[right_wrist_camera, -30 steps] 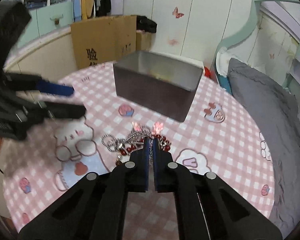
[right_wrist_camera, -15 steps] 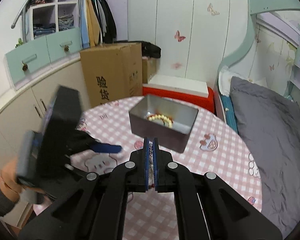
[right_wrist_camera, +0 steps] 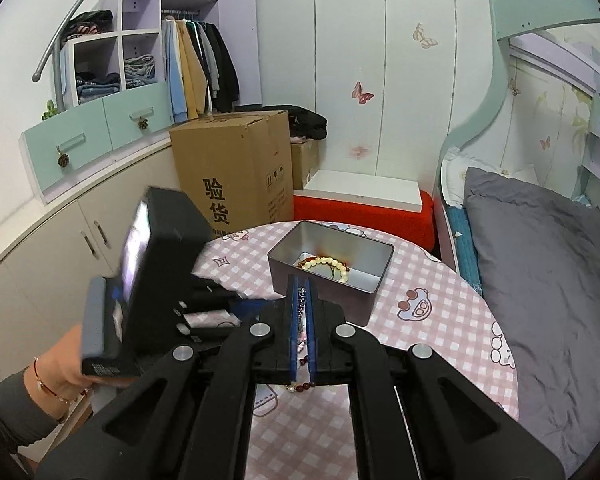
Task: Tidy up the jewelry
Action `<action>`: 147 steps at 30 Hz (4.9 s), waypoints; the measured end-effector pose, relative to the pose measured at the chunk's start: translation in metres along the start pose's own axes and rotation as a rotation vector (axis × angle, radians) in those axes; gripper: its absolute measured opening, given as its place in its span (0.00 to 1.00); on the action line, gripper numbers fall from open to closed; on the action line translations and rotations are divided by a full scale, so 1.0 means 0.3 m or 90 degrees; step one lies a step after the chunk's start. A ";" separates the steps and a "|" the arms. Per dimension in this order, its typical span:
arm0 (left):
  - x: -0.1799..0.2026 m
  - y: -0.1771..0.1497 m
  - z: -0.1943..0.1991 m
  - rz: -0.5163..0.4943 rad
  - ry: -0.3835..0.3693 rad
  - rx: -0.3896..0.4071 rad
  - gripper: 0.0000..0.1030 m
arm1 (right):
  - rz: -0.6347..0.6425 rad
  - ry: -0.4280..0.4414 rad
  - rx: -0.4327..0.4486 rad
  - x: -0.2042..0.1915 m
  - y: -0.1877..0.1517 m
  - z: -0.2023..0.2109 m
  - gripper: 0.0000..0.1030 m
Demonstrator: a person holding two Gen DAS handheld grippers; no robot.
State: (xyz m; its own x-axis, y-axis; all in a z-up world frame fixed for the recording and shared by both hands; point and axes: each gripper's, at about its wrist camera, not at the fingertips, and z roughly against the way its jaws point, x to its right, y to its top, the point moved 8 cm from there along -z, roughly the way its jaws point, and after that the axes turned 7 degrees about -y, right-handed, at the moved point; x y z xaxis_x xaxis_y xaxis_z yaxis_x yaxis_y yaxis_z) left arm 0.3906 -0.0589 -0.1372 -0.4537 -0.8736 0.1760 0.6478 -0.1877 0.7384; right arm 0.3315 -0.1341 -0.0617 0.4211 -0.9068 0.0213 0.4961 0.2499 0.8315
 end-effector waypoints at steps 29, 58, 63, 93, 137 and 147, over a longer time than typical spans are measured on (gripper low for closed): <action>-0.100 0.511 0.300 -0.029 0.100 0.164 0.10 | -0.011 -0.034 0.064 0.092 0.310 -0.091 0.02; -0.226 0.217 -0.187 0.025 0.057 -0.060 0.30 | -0.093 -0.014 -0.106 0.201 -0.002 -0.444 0.05; -0.210 0.197 -0.130 0.021 0.050 -0.037 0.65 | -0.103 -0.011 -0.102 0.202 -0.010 -0.400 0.08; -0.179 -0.146 0.022 0.064 0.015 -0.077 0.65 | 0.007 0.003 -0.223 -0.130 -0.360 -0.381 0.19; -0.105 -0.027 -0.020 0.088 -0.097 -0.084 0.14 | -0.137 0.051 -0.018 0.116 -0.004 -0.126 0.07; -0.133 0.136 0.079 0.101 -0.113 -0.014 0.14 | -0.111 0.040 0.013 0.080 0.154 -0.132 0.07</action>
State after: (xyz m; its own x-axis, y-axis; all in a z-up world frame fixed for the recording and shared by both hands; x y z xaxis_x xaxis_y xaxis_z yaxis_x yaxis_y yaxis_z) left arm 0.4206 -0.0211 -0.0988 -0.4445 -0.8005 0.4020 0.7320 -0.0658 0.6782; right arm 0.3946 -0.1309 -0.0447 0.3773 -0.9125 -0.1582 0.5502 0.0835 0.8308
